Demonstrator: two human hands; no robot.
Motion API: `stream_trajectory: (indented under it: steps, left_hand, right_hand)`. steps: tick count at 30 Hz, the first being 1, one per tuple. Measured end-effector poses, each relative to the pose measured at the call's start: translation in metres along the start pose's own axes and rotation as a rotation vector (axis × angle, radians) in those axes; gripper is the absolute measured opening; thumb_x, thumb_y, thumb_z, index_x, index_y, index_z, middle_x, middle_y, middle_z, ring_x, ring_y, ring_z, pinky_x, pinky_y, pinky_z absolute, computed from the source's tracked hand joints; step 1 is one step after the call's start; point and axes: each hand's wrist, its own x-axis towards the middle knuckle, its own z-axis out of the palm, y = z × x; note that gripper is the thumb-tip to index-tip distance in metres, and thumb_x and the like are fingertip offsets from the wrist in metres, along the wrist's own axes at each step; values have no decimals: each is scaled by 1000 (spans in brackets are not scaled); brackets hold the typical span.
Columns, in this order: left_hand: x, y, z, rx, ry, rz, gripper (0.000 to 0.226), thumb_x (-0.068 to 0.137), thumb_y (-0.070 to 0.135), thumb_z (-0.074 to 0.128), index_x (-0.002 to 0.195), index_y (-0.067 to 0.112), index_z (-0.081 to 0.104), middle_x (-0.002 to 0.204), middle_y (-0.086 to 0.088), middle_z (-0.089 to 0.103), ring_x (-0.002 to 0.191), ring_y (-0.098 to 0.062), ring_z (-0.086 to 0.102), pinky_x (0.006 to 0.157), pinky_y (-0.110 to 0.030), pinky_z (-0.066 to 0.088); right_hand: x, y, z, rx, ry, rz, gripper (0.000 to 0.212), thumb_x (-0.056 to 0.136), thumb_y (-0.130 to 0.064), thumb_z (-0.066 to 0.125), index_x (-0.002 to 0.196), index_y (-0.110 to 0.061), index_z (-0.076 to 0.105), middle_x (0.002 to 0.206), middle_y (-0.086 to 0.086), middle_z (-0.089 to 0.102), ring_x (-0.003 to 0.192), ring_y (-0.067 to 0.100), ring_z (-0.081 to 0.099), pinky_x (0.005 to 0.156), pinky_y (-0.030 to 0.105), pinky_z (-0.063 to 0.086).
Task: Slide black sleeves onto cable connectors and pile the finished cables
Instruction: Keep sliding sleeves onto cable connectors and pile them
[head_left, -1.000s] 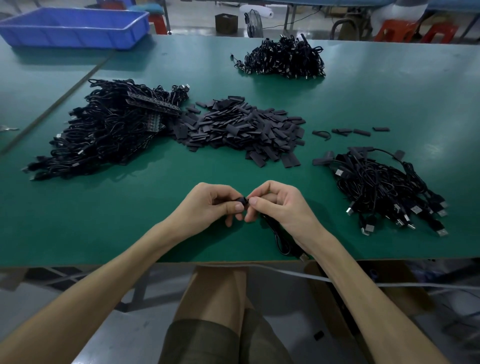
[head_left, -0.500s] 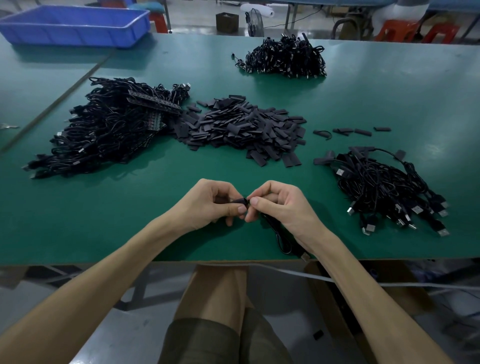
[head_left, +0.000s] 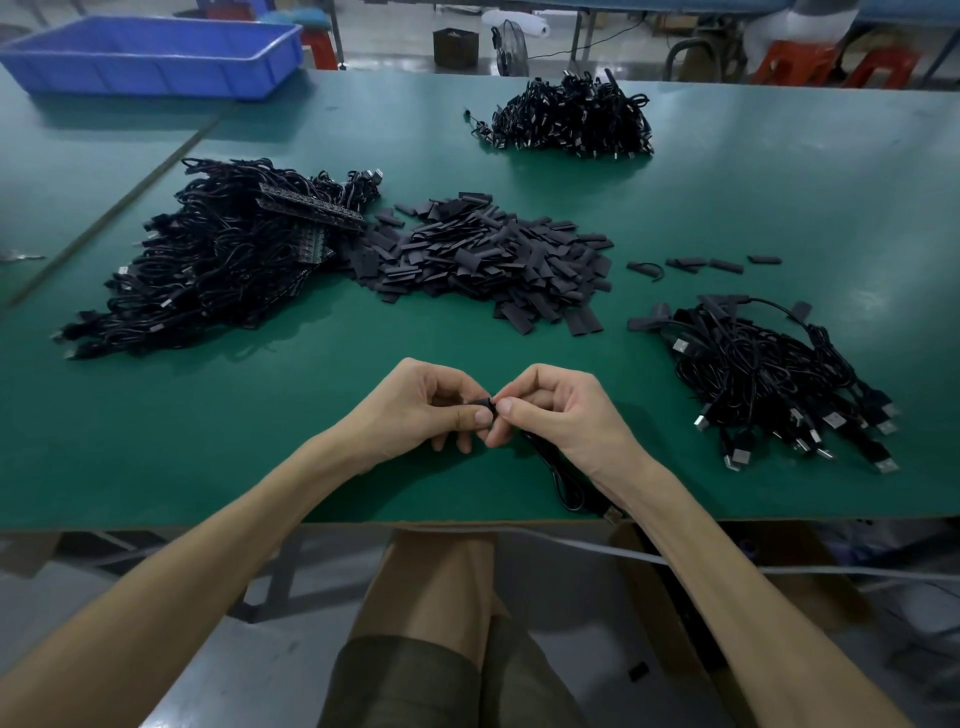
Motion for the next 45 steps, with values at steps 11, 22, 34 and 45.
stream_trajectory:
  steps: [11, 22, 34, 45]
  left_hand:
    - [-1, 3, 2, 5, 5, -21, 11, 98, 20, 67, 93, 11, 70, 77, -3, 69, 65, -11, 60, 52, -20, 44]
    - [-1, 0, 1, 9, 30, 36, 12, 96, 23, 69, 99, 11, 72, 79, -12, 69, 66, -14, 61, 49, -22, 43]
    - [-3, -7, -3, -277, 157, 70, 23, 96, 17, 65, 114, 6, 75, 90, -15, 75, 65, -23, 66, 57, -26, 53]
    - [-4, -13, -13, -434, 23, 54, 30, 98, 13, 58, 122, 2, 71, 105, -24, 74, 83, -26, 74, 73, -28, 58]
  right_hand:
    - [-2, -2, 0, -15, 7, 20, 8, 101, -2, 62, 102, 3, 56, 80, 17, 78, 74, 20, 75, 75, 24, 56]
    - [-1, -1, 0, 3, 45, 3, 6, 100, -1, 62, 99, -1, 56, 76, 15, 76, 70, 20, 72, 72, 24, 56]
    - [-1, 0, -1, 49, 150, -40, 2, 101, -2, 61, 101, -3, 59, 75, 12, 75, 69, 20, 69, 73, 25, 56]
    - [-1, 1, -1, 58, 139, -40, 4, 102, -2, 59, 100, -5, 61, 78, 12, 76, 71, 19, 70, 73, 23, 55]
